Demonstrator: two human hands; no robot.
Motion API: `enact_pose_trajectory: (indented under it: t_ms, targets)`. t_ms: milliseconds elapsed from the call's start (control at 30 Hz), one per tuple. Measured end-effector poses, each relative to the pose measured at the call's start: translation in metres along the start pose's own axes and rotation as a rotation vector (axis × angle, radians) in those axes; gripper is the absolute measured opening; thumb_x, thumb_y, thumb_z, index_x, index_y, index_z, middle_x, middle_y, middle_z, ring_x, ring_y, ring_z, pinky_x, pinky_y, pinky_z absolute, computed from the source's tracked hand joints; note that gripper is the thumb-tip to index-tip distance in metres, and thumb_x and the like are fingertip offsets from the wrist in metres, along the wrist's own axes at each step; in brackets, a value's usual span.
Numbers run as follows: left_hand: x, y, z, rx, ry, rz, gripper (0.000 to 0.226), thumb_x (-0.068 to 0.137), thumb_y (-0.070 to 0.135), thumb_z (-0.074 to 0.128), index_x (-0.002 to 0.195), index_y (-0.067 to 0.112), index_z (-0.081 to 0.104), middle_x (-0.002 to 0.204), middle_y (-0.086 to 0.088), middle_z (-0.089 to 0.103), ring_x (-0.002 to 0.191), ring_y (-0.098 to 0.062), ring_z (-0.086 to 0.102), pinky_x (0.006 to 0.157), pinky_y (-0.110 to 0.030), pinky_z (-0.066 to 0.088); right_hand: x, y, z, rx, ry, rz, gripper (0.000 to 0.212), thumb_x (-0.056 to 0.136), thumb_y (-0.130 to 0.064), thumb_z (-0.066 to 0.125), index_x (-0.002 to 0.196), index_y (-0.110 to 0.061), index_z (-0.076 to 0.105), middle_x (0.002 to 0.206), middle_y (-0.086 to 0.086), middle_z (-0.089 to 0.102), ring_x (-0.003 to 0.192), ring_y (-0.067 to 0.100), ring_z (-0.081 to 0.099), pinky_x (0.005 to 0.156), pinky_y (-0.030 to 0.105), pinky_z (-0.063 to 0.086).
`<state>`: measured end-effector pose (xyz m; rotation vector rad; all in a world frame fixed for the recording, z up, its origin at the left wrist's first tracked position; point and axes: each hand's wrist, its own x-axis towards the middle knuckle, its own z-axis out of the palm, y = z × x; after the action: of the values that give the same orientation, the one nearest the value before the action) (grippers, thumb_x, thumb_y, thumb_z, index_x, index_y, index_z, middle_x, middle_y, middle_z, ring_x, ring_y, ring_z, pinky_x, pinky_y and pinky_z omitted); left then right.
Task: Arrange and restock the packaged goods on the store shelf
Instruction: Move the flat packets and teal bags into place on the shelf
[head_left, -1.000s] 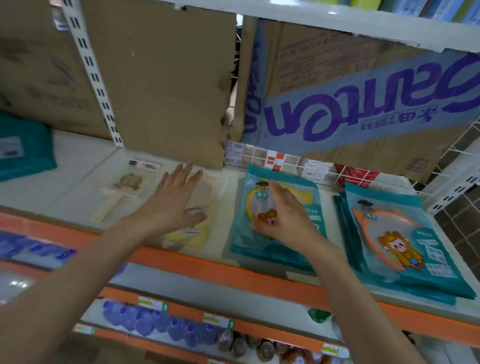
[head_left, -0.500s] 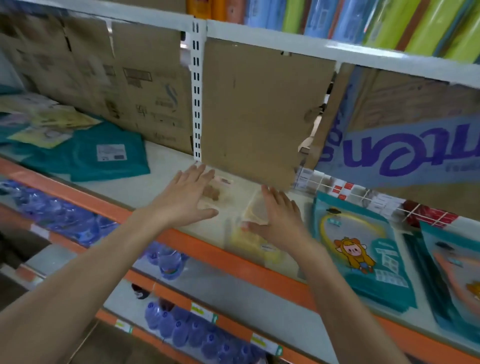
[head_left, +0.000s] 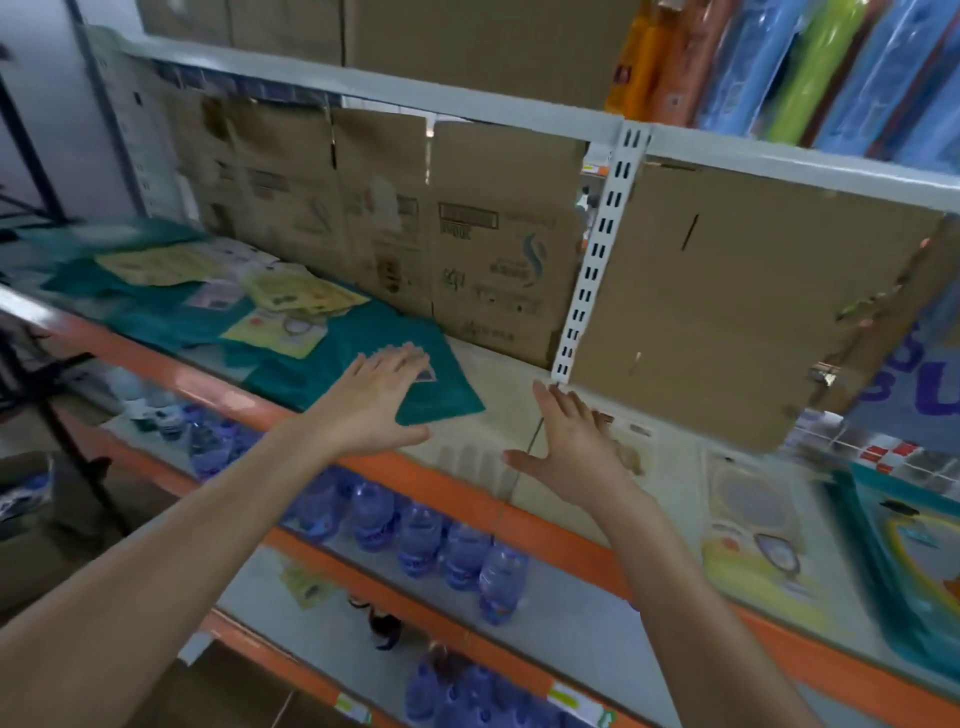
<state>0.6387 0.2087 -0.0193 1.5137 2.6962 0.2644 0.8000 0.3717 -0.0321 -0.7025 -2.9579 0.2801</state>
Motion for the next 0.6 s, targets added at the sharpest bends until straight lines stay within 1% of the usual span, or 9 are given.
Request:
enact_pose_trajectory:
  t_ms: [133,267,333,433,533,600]
  targets:
    - [0.007,-0.04,-0.011,0.033,-0.033,-0.015,0.088,0.085,0.052,0.054,0.149,0.023,0.001,0.157,-0.001,-0.003,0.145,-0.019,-0.002,0.118,-0.038,0.003,0.039,-0.034,0.006,-0.018,0.009,-0.046,0.088,0.087,-0.053,0.053,0.15,-0.017,0.003,0.156,0.007,0.011,0.143,0.026,0.014,0.114,0.044,0.014]
    - [0.024,-0.087,-0.017,0.068,-0.038,-0.017,0.088,0.086,0.054,0.05,0.149,0.022,-0.003,0.157,-0.001,-0.005,0.144,-0.02,-0.002,0.118,-0.039,0.003,0.089,-0.066,0.017,-0.01,0.021,-0.076,0.086,0.086,-0.05,0.056,0.149,-0.017,0.009,0.156,0.006,0.015,0.142,0.026,0.016,0.114,0.044,0.015]
    - [0.038,-0.117,-0.02,0.078,-0.03,-0.035,0.088,0.086,0.054,0.051,0.149,0.022,-0.001,0.157,-0.001,-0.001,0.144,-0.021,0.002,0.117,-0.04,0.005,0.118,-0.082,0.025,-0.025,0.038,-0.093,0.086,0.085,-0.051,0.055,0.149,-0.019,0.008,0.155,0.004,0.015,0.142,0.025,0.016,0.114,0.043,0.015]
    - [0.063,-0.157,-0.03,0.138,-0.007,-0.016,0.086,0.086,0.053,0.052,0.149,0.02,0.005,0.156,-0.002,0.006,0.143,-0.022,0.007,0.117,-0.04,0.007,0.162,-0.103,0.034,-0.029,0.031,-0.099,0.085,0.087,-0.051,0.052,0.149,-0.019,0.004,0.156,0.004,0.012,0.142,0.024,0.013,0.114,0.041,0.012]
    - [0.091,-0.192,-0.04,0.128,-0.004,-0.011,0.081,0.086,0.049,0.053,0.148,0.02,0.009,0.155,-0.001,0.008,0.142,-0.021,0.009,0.115,-0.038,0.008,0.205,-0.123,0.038,-0.02,0.001,-0.097,0.084,0.088,-0.054,0.048,0.15,-0.02,0.003,0.156,0.004,0.009,0.143,0.025,0.011,0.115,0.043,0.01]
    - [0.107,-0.216,-0.042,0.118,0.014,-0.018,0.079,0.086,0.048,0.052,0.148,0.021,0.011,0.156,-0.001,0.008,0.142,-0.021,0.009,0.115,-0.038,0.008,0.232,-0.135,0.041,-0.013,0.002,-0.106,0.083,0.089,-0.054,0.048,0.15,-0.02,0.003,0.156,0.003,0.011,0.142,0.025,0.012,0.115,0.045,0.01]
